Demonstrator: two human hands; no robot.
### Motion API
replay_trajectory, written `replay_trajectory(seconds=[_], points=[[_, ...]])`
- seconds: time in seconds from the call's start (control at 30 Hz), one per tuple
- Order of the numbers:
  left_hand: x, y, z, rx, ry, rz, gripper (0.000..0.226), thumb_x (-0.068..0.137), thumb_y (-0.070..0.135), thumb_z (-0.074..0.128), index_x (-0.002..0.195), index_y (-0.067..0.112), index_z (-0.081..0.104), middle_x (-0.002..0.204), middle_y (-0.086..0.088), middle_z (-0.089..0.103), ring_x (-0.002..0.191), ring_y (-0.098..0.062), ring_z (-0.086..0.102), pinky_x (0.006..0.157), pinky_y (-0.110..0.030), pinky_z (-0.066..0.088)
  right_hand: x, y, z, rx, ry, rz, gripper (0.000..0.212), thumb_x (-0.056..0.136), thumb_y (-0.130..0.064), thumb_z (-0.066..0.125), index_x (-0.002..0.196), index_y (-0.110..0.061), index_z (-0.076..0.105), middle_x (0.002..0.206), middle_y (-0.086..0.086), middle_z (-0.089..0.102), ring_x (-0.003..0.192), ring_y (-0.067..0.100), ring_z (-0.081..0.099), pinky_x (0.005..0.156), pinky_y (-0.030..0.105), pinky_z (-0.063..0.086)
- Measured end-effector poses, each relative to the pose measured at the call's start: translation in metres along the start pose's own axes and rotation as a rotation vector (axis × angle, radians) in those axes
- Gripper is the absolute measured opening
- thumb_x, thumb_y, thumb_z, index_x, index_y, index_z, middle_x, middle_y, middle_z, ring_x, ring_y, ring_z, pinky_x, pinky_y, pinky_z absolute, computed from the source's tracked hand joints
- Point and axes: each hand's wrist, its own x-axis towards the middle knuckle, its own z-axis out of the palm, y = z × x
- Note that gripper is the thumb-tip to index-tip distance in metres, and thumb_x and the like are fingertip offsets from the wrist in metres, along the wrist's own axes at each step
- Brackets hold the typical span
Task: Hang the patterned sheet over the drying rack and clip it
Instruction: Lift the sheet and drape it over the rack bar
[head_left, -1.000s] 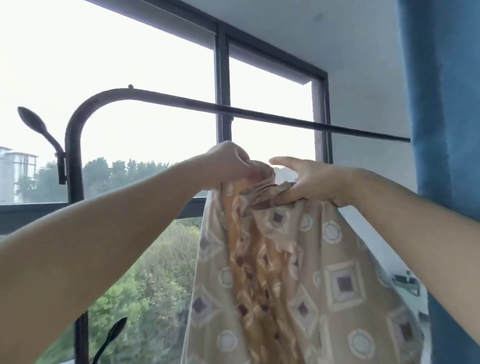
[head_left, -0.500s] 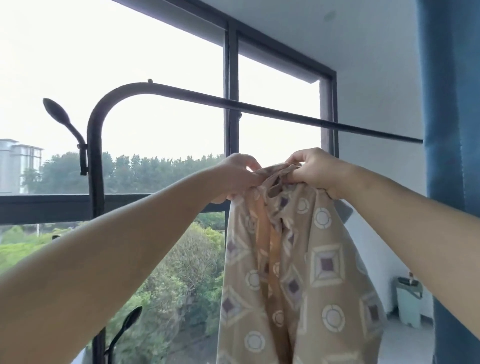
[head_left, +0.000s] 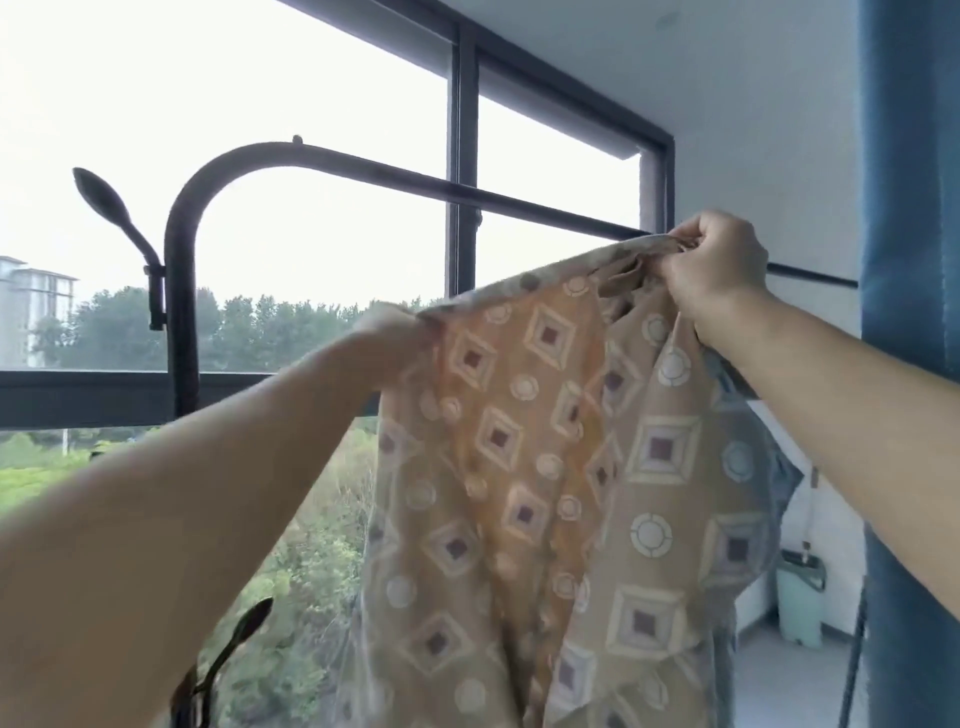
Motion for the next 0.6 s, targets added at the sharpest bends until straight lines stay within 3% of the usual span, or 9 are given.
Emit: replay_trajectory(seconds=[0.07,0.13,0.2,0.4,0.53,0.6], points=[[0.012,0.016,-0.007,0.017,0.065,0.104,0.023,0.093,0.018,0.055,0.086,-0.004,0.062,0.07,-0.006,0.052,0.051,-0.011,0.045,0.041,-0.015,0.041,-0.001,0.004,-0.001,0.009,-0.071,-0.007,0.016,0.081,-0.018,0.065,0.094,-0.01,0.062,0.084,0.003,0.06,0.078,0.018,0.053,0.061,0.027,0.045],[0.009,0.028,-0.004,0.181,-0.001,0.161,0.022,0.09,0.017,0.059,0.072,0.005,0.063,0.076,-0.011,0.056,0.052,-0.012,0.047,0.044,-0.018,0.042,-0.006,0.01,0.0,0.012,-0.134,-0.002,0.016,0.077,-0.022,0.068,0.087,-0.011,0.061,0.074,0.0,0.057,0.072,0.017,0.052,0.054,0.026,0.04],[-0.007,0.031,0.001,0.342,-0.079,0.237,0.023,0.086,0.023,0.063,0.065,0.013,0.063,0.066,-0.004,0.06,0.05,-0.011,0.05,0.044,-0.021,0.043,-0.014,0.016,0.006,-0.015,-0.215,0.031,0.017,0.076,-0.02,0.069,0.087,-0.009,0.061,0.071,0.001,0.055,0.069,0.017,0.052,0.054,0.026,0.039],[-0.015,0.025,-0.006,0.319,0.021,0.255,0.025,0.081,0.027,0.07,0.061,0.015,0.059,0.062,-0.001,0.054,0.053,-0.012,0.048,0.047,-0.02,0.043,-0.031,0.031,0.012,-0.066,-0.51,0.098,0.021,0.076,-0.026,0.072,0.077,-0.012,0.056,0.075,0.008,0.059,0.07,0.022,0.055,0.058,0.029,0.043],[-0.017,0.039,-0.001,0.38,-0.022,0.254,0.023,0.08,0.024,0.07,0.064,0.011,0.059,0.06,0.0,0.05,0.053,-0.012,0.044,0.046,-0.02,0.04,-0.032,0.02,0.014,-0.093,-0.755,0.123,0.028,0.078,-0.023,0.071,0.098,-0.009,0.058,0.095,0.016,0.064,0.091,0.032,0.063,0.078,0.043,0.055],[-0.013,0.042,0.003,0.379,-0.01,0.219,0.018,0.08,0.023,0.07,0.072,0.01,0.06,0.064,-0.002,0.049,0.056,-0.014,0.044,0.05,-0.024,0.039,-0.033,0.013,0.012,-0.128,-0.848,0.125,0.033,0.078,-0.024,0.072,0.105,-0.012,0.056,0.098,0.015,0.062,0.091,0.032,0.064,0.077,0.043,0.056]])
